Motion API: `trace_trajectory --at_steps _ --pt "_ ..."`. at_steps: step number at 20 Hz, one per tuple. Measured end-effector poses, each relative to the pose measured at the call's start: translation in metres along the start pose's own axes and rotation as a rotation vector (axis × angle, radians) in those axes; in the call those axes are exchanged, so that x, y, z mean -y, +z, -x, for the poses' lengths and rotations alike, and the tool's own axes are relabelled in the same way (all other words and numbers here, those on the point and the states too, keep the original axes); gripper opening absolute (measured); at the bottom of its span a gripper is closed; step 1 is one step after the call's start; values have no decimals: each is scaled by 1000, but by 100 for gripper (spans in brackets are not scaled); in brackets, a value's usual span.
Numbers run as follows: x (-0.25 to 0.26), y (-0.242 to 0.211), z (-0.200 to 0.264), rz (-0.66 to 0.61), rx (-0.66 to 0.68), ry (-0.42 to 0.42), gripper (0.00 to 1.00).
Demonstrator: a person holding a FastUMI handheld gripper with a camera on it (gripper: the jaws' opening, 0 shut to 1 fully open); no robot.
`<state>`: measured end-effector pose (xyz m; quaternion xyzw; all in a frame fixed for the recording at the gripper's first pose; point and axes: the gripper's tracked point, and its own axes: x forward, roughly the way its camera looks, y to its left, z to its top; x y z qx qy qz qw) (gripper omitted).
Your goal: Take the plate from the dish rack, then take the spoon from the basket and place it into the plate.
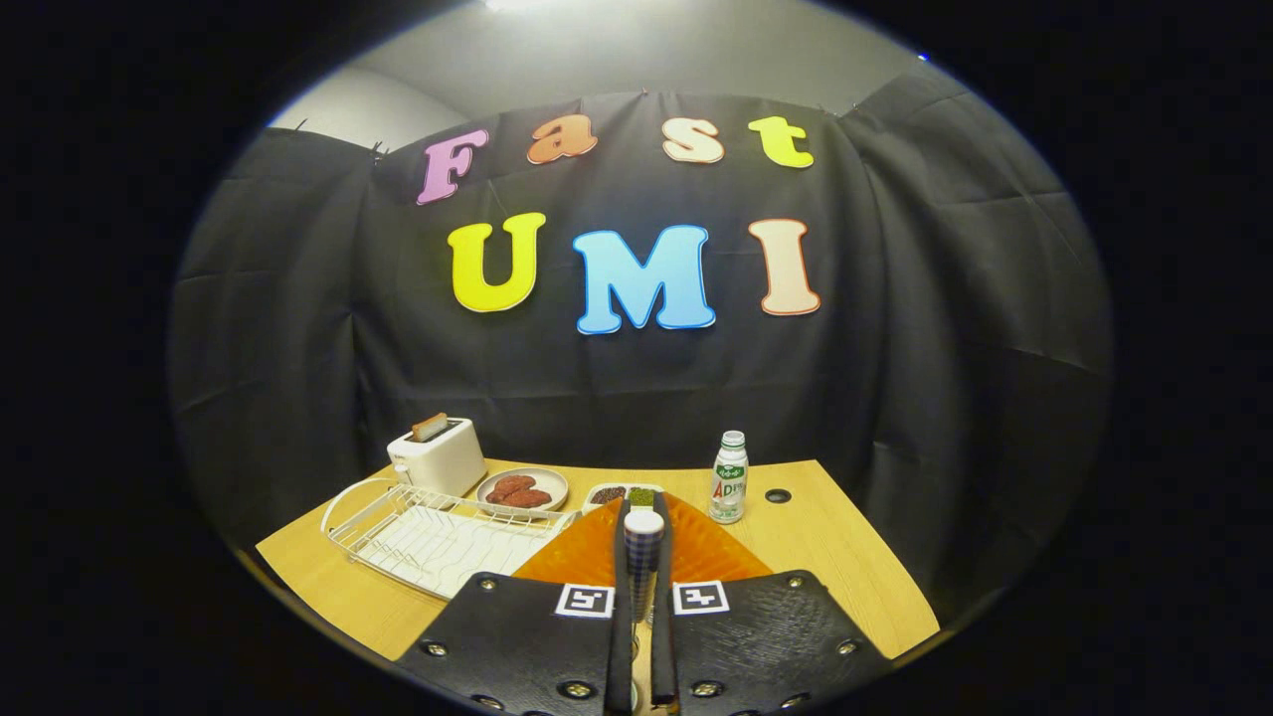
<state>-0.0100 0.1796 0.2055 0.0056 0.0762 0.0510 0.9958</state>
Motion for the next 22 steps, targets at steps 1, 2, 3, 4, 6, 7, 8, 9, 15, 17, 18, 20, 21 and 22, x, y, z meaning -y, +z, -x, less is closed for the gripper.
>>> trace_trajectory --at_steps 1,2,3,4,6,7,8,9,15,17,18,20,21,22 --pt "-4 -4 0 -2 -6 3 7" --pt "-10 -8 1 -6 -10 7 8" --pt "-15 -12 0 -9 -15 10 8" --pt "-20 -20 1 -13 -25 13 8" --pt "-33 -33 -1 -23 -49 20 8" --pt "-41 -39 -2 -29 -60 27 8" --pt "-49 -45 -5 -30 -70 34 8" --pt "-57 -51 -7 -21 -80 41 8" --pt "-90 -75 -21 -25 -123 74 8" --pt "-96 -81 -25 -20 -130 79 8" --pt "-99 -86 -28 -17 -133 84 8" --pt "-105 -101 -34 -12 -158 90 8" --pt "-108 -107 -36 -12 -172 90 8" --pt "-112 -111 -38 -15 -178 92 8"
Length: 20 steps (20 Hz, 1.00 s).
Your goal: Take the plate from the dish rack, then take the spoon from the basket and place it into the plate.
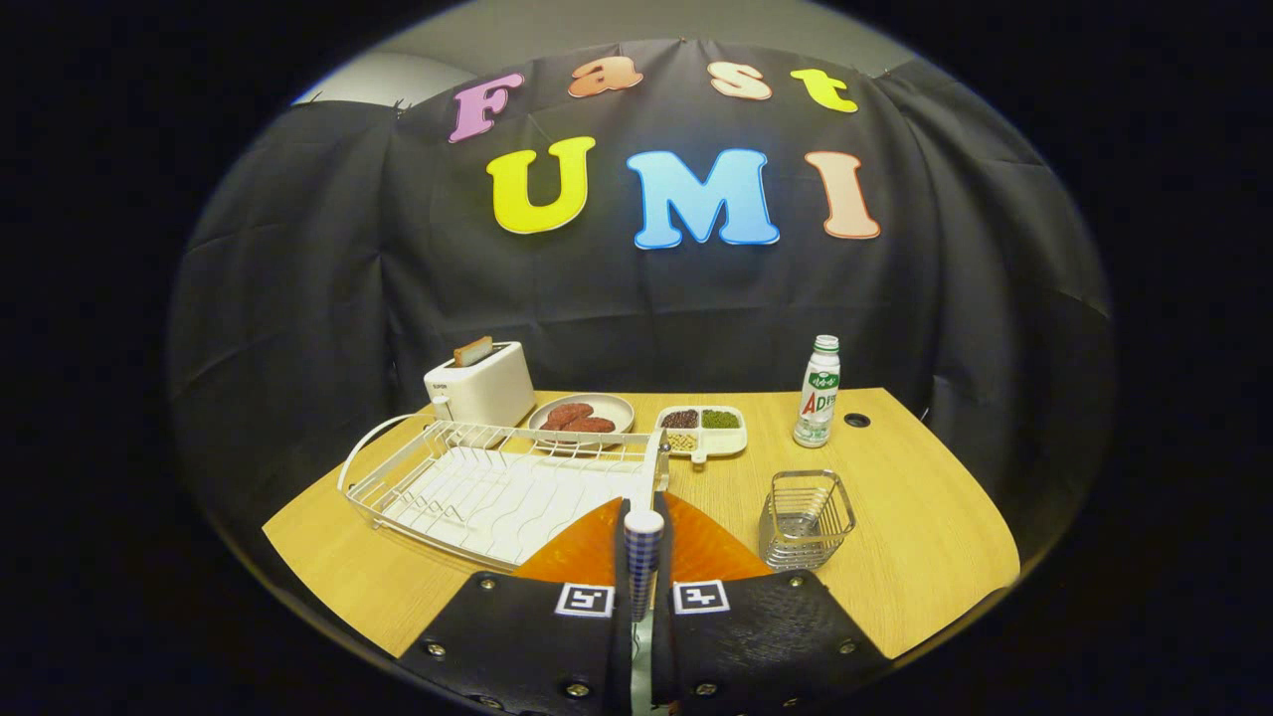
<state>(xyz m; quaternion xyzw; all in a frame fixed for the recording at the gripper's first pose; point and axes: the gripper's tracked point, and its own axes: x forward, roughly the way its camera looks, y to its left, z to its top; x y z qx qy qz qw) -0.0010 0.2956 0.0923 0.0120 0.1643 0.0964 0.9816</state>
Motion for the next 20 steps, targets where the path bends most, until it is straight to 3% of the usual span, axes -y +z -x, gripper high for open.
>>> trace_trajectory --at_steps 10,14,17,20 --pt "-39 -25 -18 4 8 63 14" --pt "-20 -18 0 -8 14 64 17" --pt "8 -7 9 -17 22 20 24" --pt "35 16 27 -24 70 -20 24"
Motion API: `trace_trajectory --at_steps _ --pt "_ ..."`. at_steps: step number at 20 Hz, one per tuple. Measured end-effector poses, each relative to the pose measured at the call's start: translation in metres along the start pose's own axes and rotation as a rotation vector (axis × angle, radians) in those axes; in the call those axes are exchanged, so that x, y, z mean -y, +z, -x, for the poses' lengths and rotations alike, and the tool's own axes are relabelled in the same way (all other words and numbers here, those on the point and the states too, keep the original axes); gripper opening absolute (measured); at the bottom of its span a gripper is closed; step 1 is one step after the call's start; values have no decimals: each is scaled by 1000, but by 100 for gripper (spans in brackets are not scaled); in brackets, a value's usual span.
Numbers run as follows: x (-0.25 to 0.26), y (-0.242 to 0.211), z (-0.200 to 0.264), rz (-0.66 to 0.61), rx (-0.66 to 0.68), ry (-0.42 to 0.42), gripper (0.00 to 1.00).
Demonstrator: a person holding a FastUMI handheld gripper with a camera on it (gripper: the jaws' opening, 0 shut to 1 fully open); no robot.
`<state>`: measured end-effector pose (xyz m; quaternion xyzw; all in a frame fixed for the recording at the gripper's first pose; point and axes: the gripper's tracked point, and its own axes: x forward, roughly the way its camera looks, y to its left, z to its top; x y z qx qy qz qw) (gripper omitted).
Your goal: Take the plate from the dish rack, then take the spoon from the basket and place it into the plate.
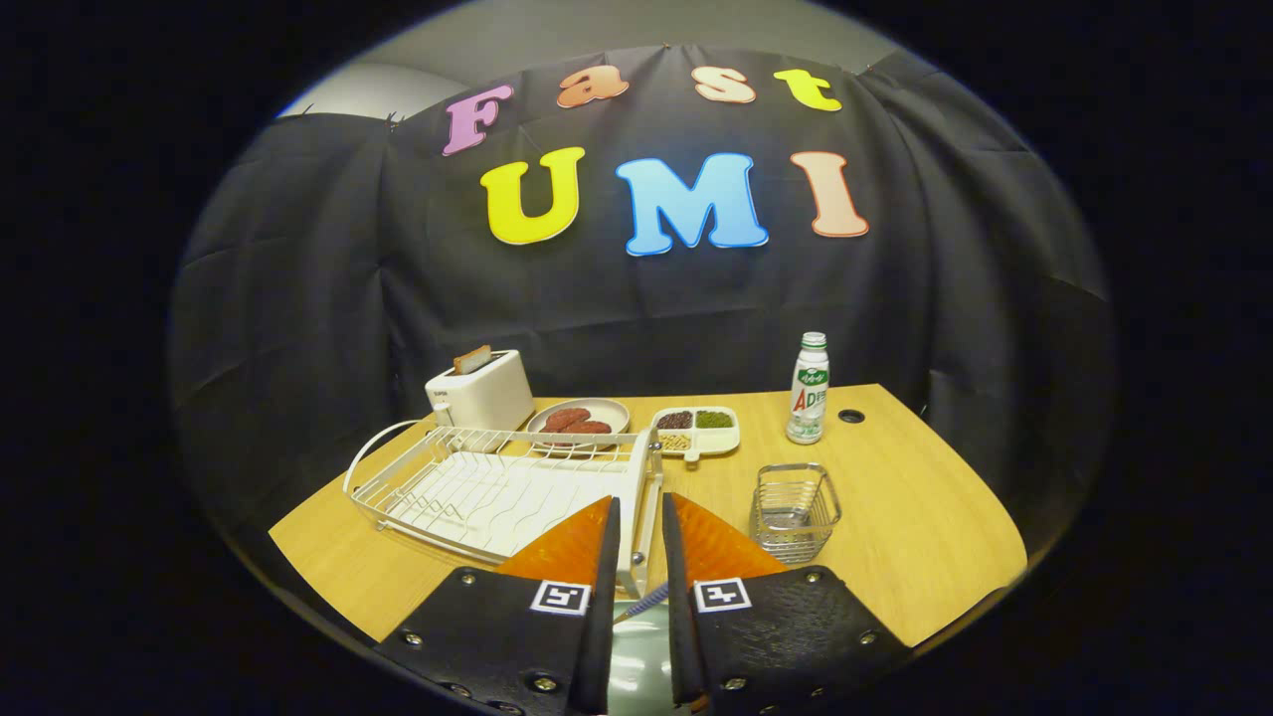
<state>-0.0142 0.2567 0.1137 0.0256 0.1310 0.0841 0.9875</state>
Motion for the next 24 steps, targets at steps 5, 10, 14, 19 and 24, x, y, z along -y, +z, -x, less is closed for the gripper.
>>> trace_trajectory --at_steps 5,10,14,19,24 --pt "43 58 28 39 108 -67 24" --pt "80 126 57 62 237 -118 26" --pt "102 171 70 58 324 -154 49" --pt "123 175 70 82 352 -168 96" --pt "148 163 65 56 330 -153 96"
